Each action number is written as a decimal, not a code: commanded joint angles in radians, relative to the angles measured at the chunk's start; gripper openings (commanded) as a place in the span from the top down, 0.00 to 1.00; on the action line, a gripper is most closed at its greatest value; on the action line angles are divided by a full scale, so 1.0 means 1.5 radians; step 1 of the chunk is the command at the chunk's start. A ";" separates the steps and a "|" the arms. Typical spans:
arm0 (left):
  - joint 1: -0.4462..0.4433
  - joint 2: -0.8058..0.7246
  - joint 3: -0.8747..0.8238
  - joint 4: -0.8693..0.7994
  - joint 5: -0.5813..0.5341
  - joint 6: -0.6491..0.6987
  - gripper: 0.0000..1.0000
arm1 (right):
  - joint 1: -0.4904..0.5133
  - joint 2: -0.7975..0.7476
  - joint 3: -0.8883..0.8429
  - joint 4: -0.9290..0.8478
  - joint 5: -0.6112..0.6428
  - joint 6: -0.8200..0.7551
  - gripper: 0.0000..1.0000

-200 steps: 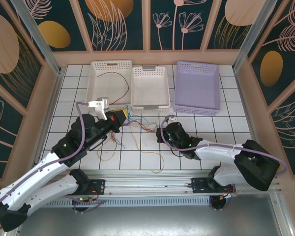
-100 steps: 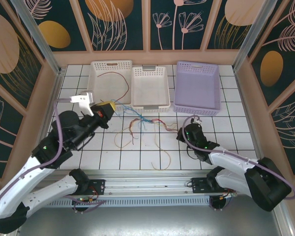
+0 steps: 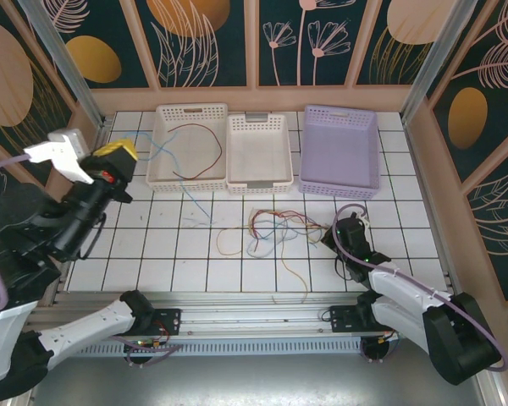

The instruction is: Untangle the cables

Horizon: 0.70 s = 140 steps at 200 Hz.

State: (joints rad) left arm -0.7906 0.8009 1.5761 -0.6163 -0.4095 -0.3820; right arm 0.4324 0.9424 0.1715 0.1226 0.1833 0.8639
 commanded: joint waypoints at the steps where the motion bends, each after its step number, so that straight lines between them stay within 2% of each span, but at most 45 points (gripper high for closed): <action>1: 0.003 0.014 0.062 -0.037 -0.039 0.049 1.00 | -0.008 -0.007 -0.013 -0.030 0.011 0.016 1.00; 36: 0.003 0.041 0.114 -0.041 -0.032 0.065 1.00 | -0.008 -0.005 -0.011 -0.027 0.007 0.012 1.00; 140: 0.003 0.125 0.098 0.055 0.025 0.085 1.00 | -0.008 -0.070 -0.031 -0.011 -0.021 -0.010 1.00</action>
State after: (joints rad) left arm -0.7906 0.9543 1.7348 -0.6209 -0.4152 -0.2878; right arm 0.4294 0.8726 0.1478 0.1223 0.1707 0.8692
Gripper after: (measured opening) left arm 0.061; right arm 0.067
